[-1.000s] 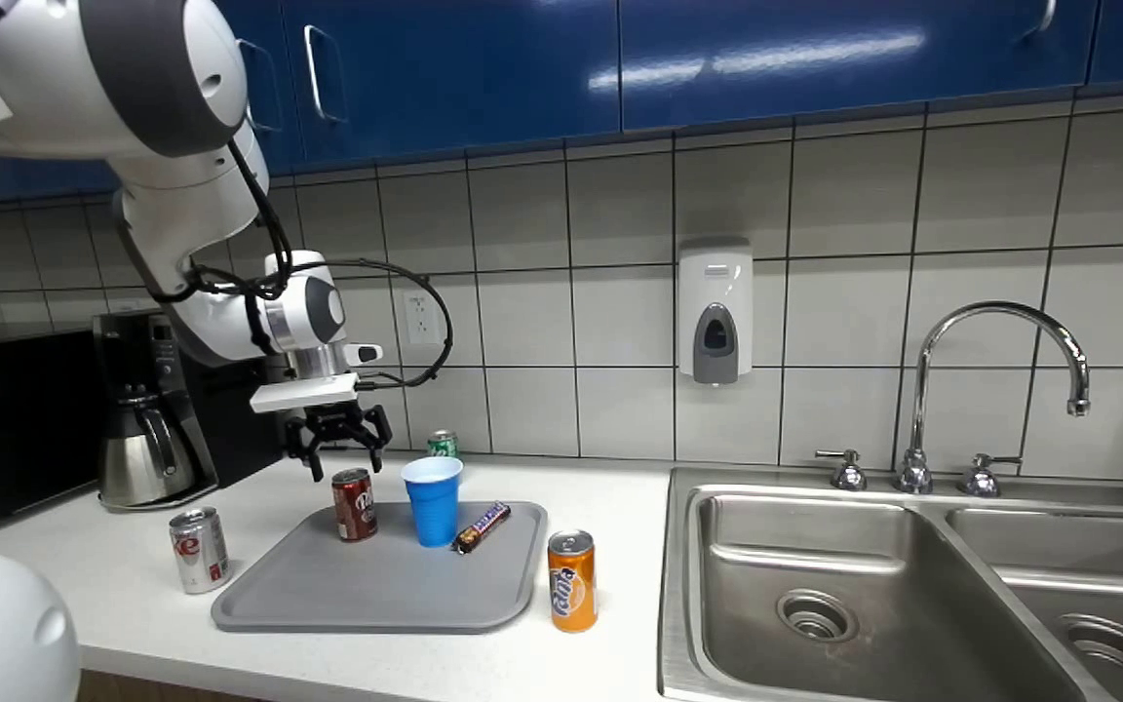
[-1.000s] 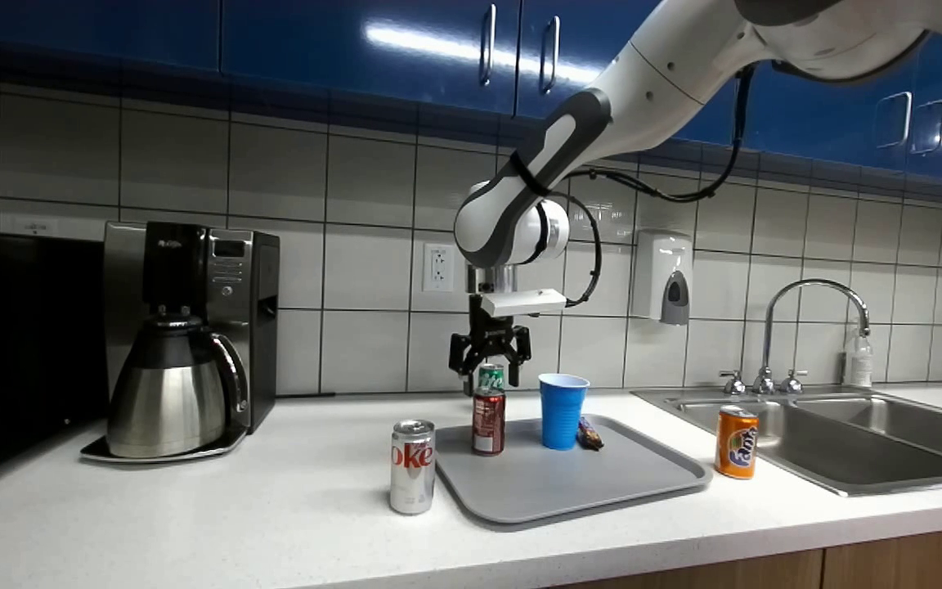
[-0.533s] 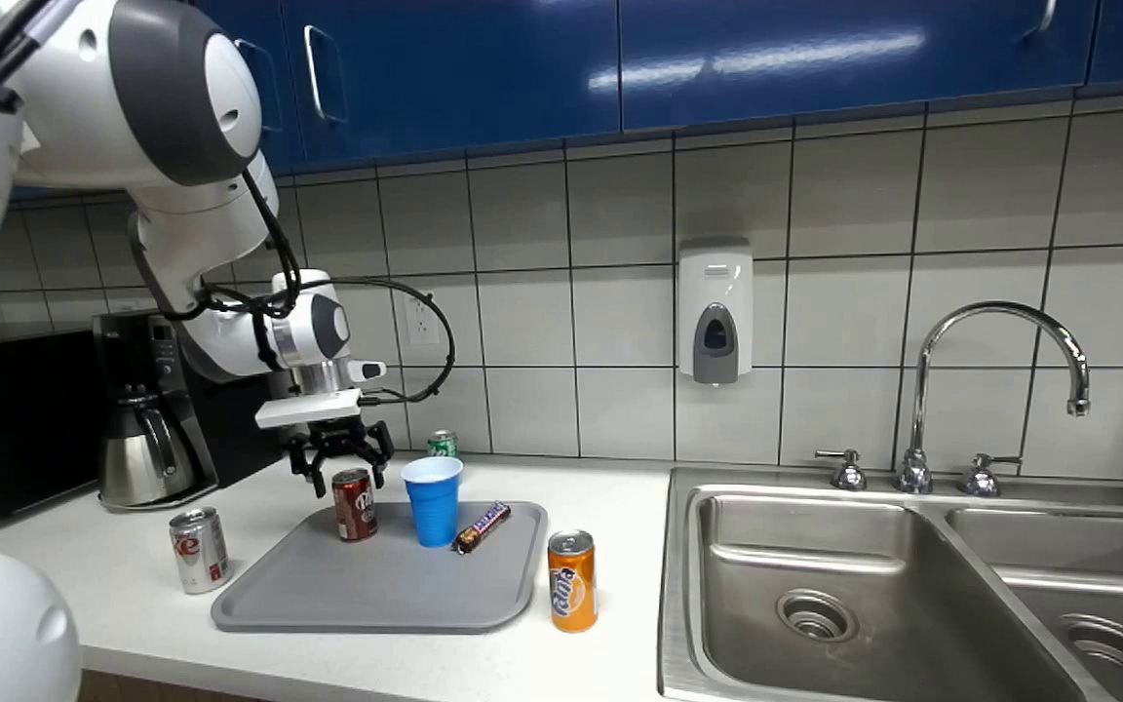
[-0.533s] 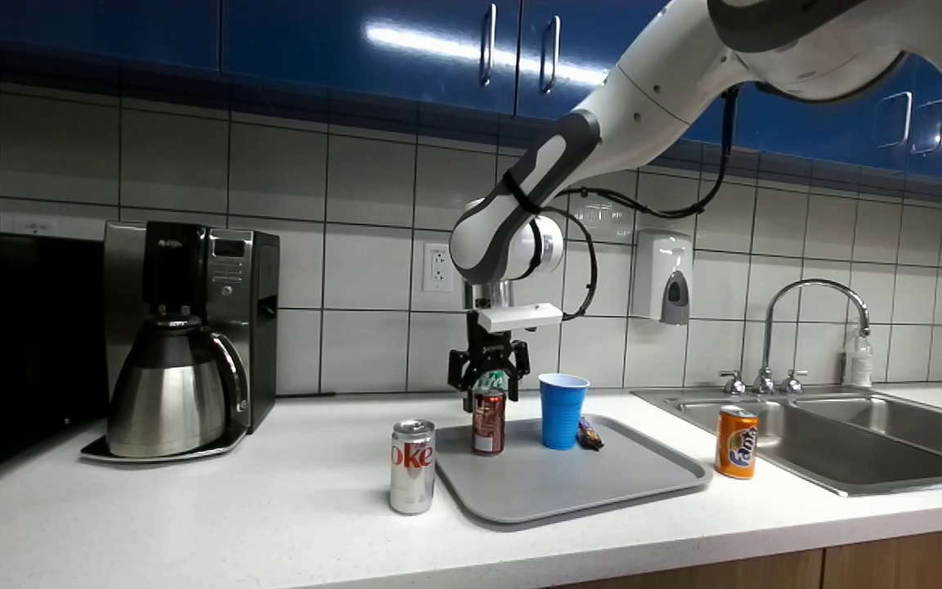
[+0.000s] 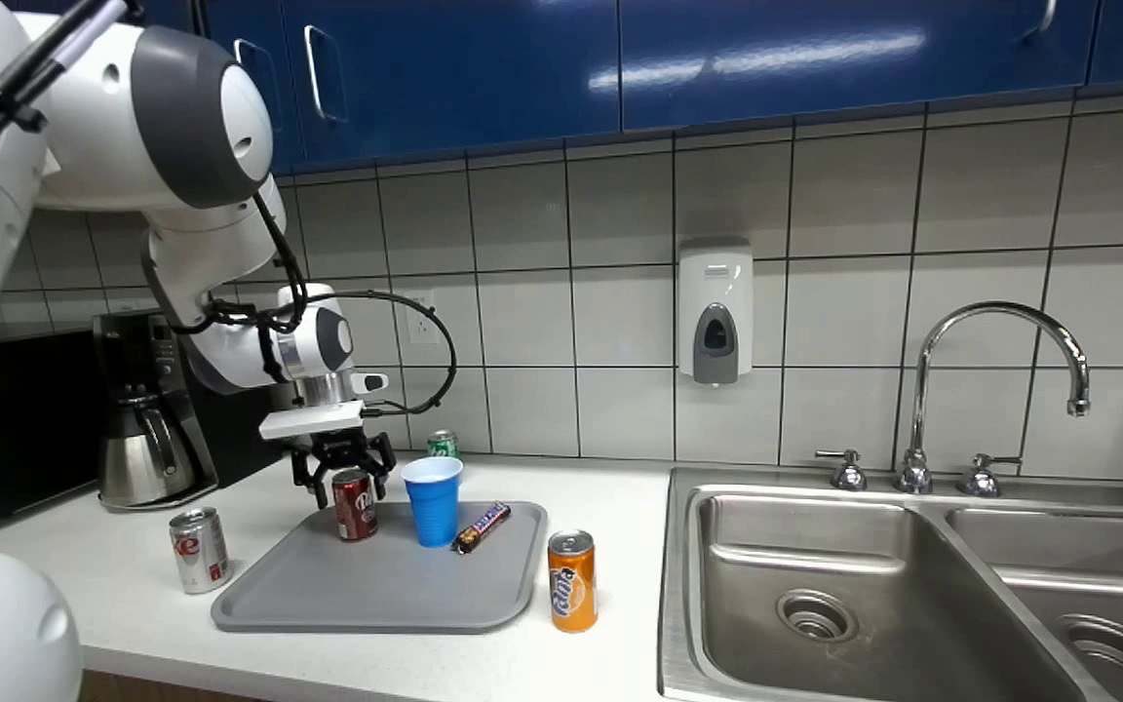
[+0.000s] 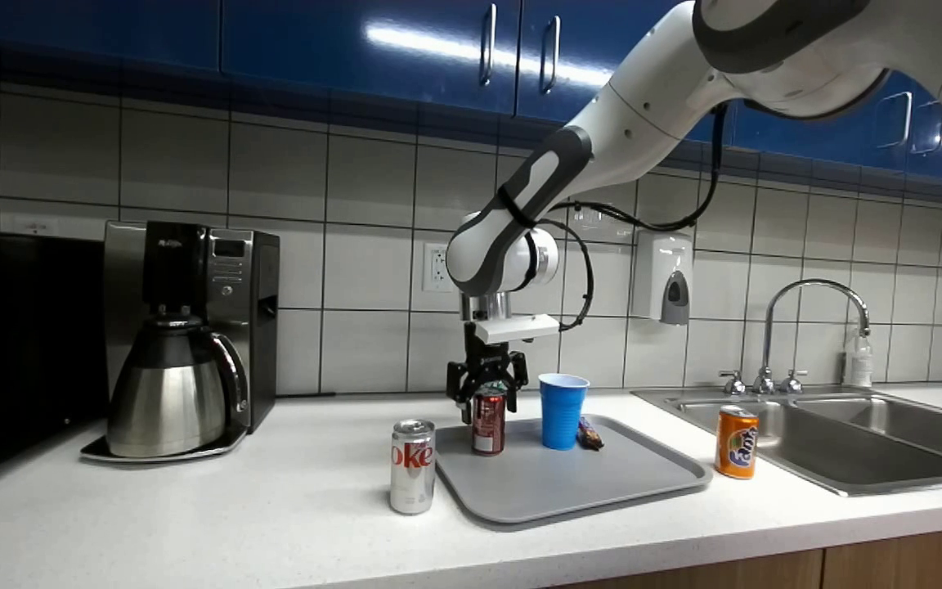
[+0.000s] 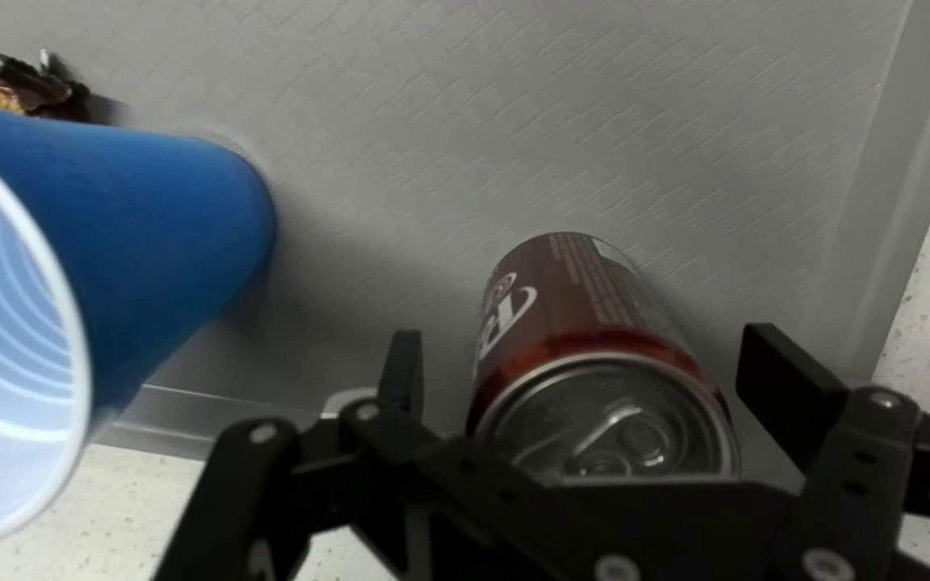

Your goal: Take the cans off of the tray

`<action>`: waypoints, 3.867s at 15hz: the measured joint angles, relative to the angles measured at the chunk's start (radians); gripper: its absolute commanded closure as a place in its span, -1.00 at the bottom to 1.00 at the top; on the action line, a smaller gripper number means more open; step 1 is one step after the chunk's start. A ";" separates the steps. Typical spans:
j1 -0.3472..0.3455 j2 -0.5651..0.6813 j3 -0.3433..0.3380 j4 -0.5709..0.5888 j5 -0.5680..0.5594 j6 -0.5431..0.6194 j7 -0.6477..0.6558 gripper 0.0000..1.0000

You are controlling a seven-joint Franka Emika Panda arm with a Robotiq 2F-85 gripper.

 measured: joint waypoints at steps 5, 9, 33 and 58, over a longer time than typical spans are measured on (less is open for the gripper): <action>0.003 0.002 0.000 0.008 0.000 -0.003 0.000 0.22; 0.007 0.002 0.001 0.010 0.000 -0.007 -0.001 0.22; 0.148 0.082 0.071 0.225 -0.004 -0.114 -0.094 0.22; 0.161 0.171 0.071 0.339 -0.012 -0.192 -0.178 -1.00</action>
